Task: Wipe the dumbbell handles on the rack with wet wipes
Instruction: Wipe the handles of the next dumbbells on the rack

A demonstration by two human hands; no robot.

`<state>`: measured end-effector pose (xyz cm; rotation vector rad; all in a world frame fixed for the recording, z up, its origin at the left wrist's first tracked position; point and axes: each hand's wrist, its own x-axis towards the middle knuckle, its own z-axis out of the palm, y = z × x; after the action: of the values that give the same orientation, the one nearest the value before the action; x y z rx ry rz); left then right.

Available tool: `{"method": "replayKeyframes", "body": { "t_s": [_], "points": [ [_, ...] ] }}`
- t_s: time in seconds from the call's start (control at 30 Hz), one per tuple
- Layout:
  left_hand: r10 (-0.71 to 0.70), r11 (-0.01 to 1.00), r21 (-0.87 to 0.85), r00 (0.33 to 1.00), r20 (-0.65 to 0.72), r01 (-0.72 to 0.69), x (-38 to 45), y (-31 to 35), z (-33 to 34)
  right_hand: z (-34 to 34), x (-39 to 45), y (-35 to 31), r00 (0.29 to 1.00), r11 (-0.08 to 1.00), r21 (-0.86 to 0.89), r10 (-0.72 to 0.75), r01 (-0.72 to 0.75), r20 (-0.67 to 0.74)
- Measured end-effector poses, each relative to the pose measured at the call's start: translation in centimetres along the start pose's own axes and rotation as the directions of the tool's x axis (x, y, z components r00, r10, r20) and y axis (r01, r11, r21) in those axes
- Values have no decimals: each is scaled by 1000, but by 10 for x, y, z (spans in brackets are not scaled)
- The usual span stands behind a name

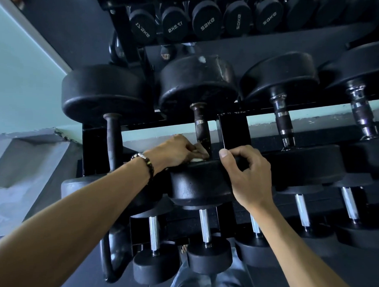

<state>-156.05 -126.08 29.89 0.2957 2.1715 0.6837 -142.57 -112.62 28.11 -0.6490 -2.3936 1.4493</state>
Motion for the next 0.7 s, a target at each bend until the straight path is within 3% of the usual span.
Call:
{"method": "replayKeyframes", "body": {
  "t_s": [0.17, 0.23, 0.33, 0.47, 0.53, 0.6, 0.7],
  "points": [
    [-31, 994, -96, 990, 138, 45, -5, -5, -5, 1, 0, 1, 1000, 1000, -18, -3, 3, -4],
    [-36, 999, -16, 986, 163, 39, -4, -11, -9, 1, 1, 1, 1000, 1000, -21, -7, 7, -5],
    [-30, 998, 57, 998, 52, 27, 1, -11, -5, 2, 1, 1, 1000, 1000, -10, -16, 16, -19],
    [-21, 987, -163, 998, -64, 11, 2, -8, 4, 3, 1, 2, 999, 1000, 10, -21, 21, -34],
    [-73, 938, -345, 974, -215, -5, 7, -6, 5, 3, 0, 2, 999, 999, 11, -29, 30, -40],
    [-108, 923, -383, 940, -323, -26, 11, -6, 3, 3, 0, 3, 999, 999, 13, -31, 31, -36],
    [-65, 972, -233, 987, -149, 29, 4, -6, 6, 3, 2, 3, 999, 999, 15, -43, 44, -33]
  ]
}}
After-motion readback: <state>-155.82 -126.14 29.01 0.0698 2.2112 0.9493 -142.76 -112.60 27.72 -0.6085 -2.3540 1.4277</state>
